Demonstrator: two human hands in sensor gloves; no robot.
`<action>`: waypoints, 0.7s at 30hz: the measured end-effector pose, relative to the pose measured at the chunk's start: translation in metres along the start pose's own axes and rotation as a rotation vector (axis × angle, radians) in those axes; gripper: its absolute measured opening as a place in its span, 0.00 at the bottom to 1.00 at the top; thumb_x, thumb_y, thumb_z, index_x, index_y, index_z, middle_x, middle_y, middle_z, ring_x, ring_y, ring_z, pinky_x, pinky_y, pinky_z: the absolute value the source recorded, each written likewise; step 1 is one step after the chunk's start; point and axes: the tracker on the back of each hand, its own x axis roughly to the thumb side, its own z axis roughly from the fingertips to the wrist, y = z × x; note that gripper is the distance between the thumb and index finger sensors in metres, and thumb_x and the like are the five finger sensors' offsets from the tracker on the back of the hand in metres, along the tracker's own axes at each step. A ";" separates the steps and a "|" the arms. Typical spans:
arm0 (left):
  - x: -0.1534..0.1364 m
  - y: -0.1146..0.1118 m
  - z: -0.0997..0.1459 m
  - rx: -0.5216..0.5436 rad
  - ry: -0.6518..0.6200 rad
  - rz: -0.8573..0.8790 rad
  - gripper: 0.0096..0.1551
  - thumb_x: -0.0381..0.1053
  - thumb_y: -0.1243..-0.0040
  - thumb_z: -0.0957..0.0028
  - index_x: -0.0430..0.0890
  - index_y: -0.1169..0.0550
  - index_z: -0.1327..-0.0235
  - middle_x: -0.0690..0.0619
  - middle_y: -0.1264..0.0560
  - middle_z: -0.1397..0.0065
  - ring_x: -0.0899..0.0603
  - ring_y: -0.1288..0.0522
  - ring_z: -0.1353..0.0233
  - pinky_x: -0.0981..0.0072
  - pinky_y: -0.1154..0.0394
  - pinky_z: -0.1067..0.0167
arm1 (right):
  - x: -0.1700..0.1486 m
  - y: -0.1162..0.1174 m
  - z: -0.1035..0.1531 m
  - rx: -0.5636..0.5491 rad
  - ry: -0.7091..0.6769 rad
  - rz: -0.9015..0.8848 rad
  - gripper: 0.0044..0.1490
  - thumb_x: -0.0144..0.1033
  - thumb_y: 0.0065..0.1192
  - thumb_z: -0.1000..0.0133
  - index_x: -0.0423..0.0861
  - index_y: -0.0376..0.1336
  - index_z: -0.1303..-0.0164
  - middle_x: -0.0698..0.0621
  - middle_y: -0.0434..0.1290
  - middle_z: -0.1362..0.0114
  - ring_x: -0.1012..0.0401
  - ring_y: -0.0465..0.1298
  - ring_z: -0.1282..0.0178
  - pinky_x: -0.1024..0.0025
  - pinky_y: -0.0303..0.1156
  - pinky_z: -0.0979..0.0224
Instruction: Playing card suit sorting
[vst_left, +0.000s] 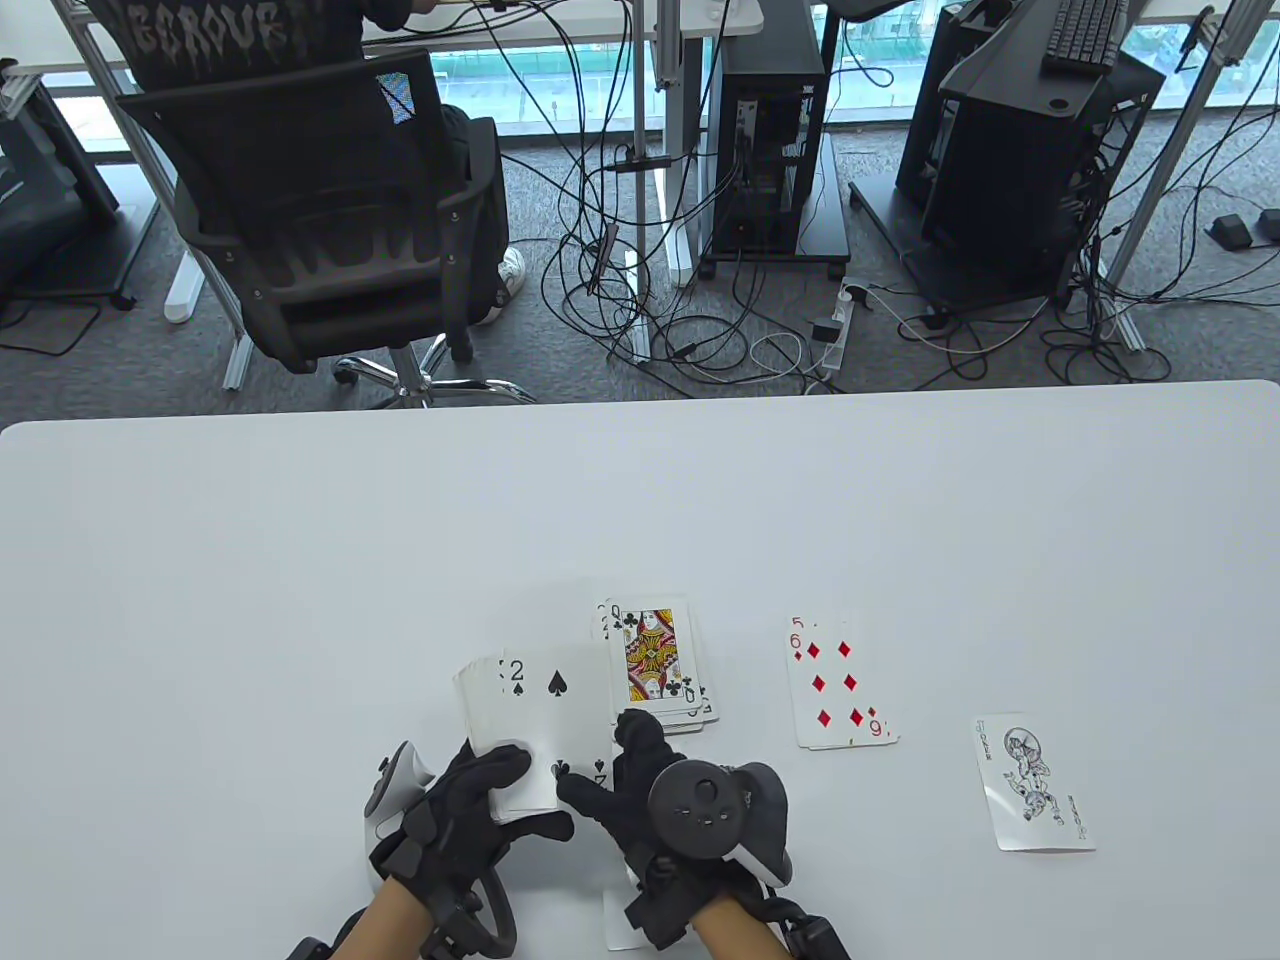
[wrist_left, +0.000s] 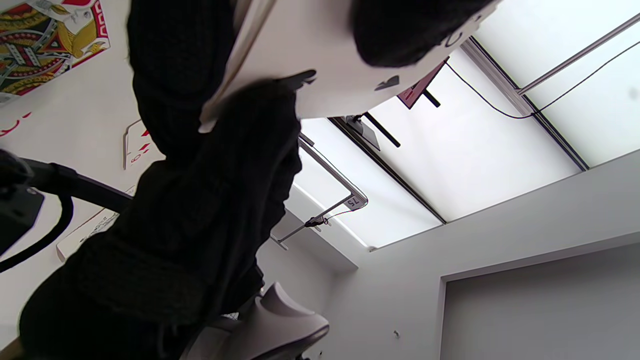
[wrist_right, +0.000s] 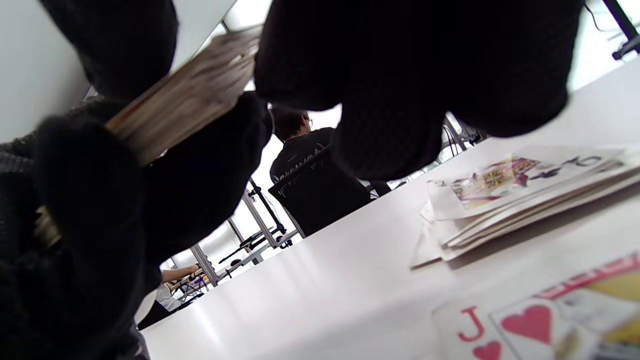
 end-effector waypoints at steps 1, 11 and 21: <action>0.000 0.000 0.000 0.001 0.004 -0.011 0.30 0.56 0.45 0.35 0.60 0.44 0.24 0.57 0.39 0.18 0.41 0.32 0.22 0.53 0.21 0.41 | 0.001 0.001 0.000 0.008 -0.004 0.000 0.52 0.55 0.61 0.47 0.21 0.52 0.38 0.47 0.74 0.56 0.50 0.80 0.58 0.51 0.78 0.52; -0.001 0.000 -0.001 -0.016 0.011 -0.015 0.30 0.56 0.45 0.35 0.60 0.44 0.24 0.57 0.39 0.19 0.41 0.32 0.22 0.53 0.21 0.42 | -0.005 0.002 0.003 -0.082 0.054 -0.182 0.29 0.39 0.58 0.43 0.26 0.62 0.49 0.51 0.78 0.66 0.55 0.83 0.66 0.56 0.81 0.58; -0.002 0.000 -0.002 -0.028 0.008 -0.019 0.30 0.56 0.45 0.35 0.60 0.44 0.24 0.57 0.39 0.18 0.41 0.32 0.22 0.53 0.21 0.42 | -0.010 0.000 0.005 -0.126 0.074 -0.241 0.24 0.32 0.53 0.42 0.25 0.65 0.51 0.51 0.79 0.68 0.55 0.84 0.67 0.56 0.82 0.59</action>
